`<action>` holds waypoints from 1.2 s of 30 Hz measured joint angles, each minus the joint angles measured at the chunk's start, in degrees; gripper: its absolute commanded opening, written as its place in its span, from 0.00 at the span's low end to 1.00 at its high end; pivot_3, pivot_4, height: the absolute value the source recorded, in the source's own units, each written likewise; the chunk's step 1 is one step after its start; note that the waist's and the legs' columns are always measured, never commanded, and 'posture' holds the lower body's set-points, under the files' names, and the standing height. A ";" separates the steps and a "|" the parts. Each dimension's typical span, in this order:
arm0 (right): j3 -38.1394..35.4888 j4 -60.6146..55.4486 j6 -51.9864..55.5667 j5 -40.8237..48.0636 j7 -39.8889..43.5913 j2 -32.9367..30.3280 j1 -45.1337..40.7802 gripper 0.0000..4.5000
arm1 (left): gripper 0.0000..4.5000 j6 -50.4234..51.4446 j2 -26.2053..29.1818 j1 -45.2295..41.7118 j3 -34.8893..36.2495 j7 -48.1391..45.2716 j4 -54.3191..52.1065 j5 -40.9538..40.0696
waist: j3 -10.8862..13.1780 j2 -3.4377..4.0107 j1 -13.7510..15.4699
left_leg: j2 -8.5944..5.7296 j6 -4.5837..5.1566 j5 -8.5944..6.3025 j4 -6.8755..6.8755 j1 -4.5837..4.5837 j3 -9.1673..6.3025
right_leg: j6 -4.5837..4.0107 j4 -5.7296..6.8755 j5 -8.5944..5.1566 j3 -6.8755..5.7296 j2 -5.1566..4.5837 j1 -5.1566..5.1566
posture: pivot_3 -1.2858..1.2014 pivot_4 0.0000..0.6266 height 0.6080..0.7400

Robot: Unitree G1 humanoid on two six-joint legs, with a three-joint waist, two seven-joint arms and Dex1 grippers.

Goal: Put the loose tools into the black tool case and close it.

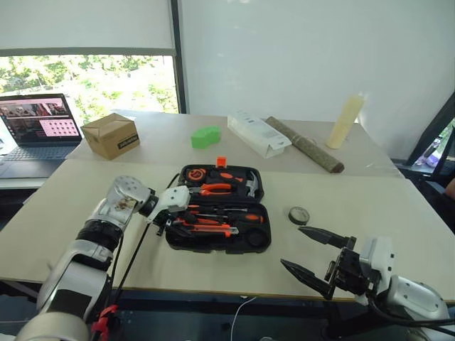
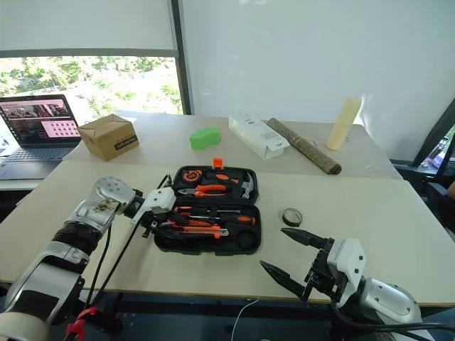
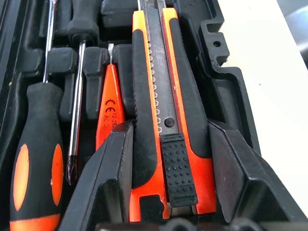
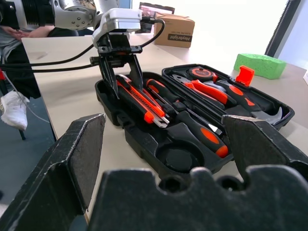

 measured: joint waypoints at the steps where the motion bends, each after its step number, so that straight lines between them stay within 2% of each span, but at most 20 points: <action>1: 0.00 0.00 0.00 -0.03 -0.04 0.01 0.00 1.00 | 0.40 0.01 -0.53 0.00 -0.01 0.00 0.00 0.02 | 0.00 0.00 0.07 | -0.01 0.01 -0.01 0.01 0.00 -0.01 | 0.01 0.00 0.00 0.00 -0.01 0.01 | 0.52 0.24 1.00; 12: 0.30 0.00 -0.07 -0.78 -0.18 0.69 -0.01 1.00 | 0.40 -0.03 -1.40 0.06 -0.96 0.39 -1.67 2.68 | -0.01 0.01 0.10 | -0.02 0.04 -0.02 0.06 0.11 -0.06 | 0.03 0.04 0.01 0.00 -0.02 0.12 | 0.52 0.24 1.00; 14: 0.43 0.00 -0.08 -1.13 -0.18 0.85 -0.06 1.00 | 0.62 0.05 -1.21 0.06 -1.09 0.39 -1.81 2.91 | -0.01 0.01 0.04 | -0.01 0.04 -0.02 0.06 0.16 -0.06 | 0.03 0.05 0.01 0.00 -0.02 0.16 | 0.52 0.24 1.00; 15: 0.44 0.00 -0.08 -1.16 -0.18 0.92 -0.07 1.00 | 0.66 0.33 -1.13 0.10 -1.24 0.39 -1.88 3.38 | -0.01 0.01 0.03 | -0.01 0.04 -0.02 0.06 0.17 -0.07 | 0.03 0.06 0.01 0.01 -0.02 0.16 | 0.52 0.24 1.00; 19: 0.53 0.15 -0.09 -1.25 -0.18 1.33 -0.40 1.00 | 0.97 2.71 -1.10 0.26 -0.20 0.85 -2.82 1.99 | -0.01 0.02 0.01 | 0.00 0.05 -0.03 0.04 0.14 -0.07 | 0.03 0.04 0.00 0.03 0.00 0.13 | 0.52 0.24 1.00; 25: 0.75 1.18 -0.09 -1.29 0.01 1.37 -2.02 1.00 | 0.99 2.90 -0.34 -0.88 -1.06 -0.36 -1.84 -6.17 | 0.00 0.01 -0.03 | 0.00 0.06 -0.03 0.07 -0.04 -0.08 | 0.05 0.01 -0.02 0.02 0.01 -0.01 | 0.52 0.24 1.00; 28: 0.81 1.55 -0.09 -1.31 0.05 1.37 -2.40 1.00 | 0.84 2.34 0.55 -4.32 -0.12 -0.44 -0.83 -8.58 | 0.01 0.01 0.08 | -0.04 0.09 -0.05 0.13 -0.04 -0.08 | 0.09 0.02 -0.03 0.01 -0.03 0.02 | 0.52 0.24 1.00; 31: 1.03 1.94 -0.12 -1.79 0.03 1.61 -2.89 1.00 | 0.60 -2.25 0.29 -5.61 1.68 -0.43 2.97 -8.03 | 0.01 0.02 0.01 | -0.04 0.12 -0.07 0.17 -0.01 -0.07 | 0.10 0.02 -0.04 0.01 -0.02 0.06 | 0.52 0.24 1.00; 36: 1.33 1.98 -0.13 -2.28 0.02 2.10 -2.90 1.00 | 0.20 -4.12 -1.76 -3.30 1.65 -0.39 3.72 -7.57 | 0.01 0.02 0.02 | -0.04 0.12 -0.07 0.20 -0.04 -0.06 | 0.11 0.02 -0.03 0.01 -0.02 0.05 | 0.52 0.24 1.00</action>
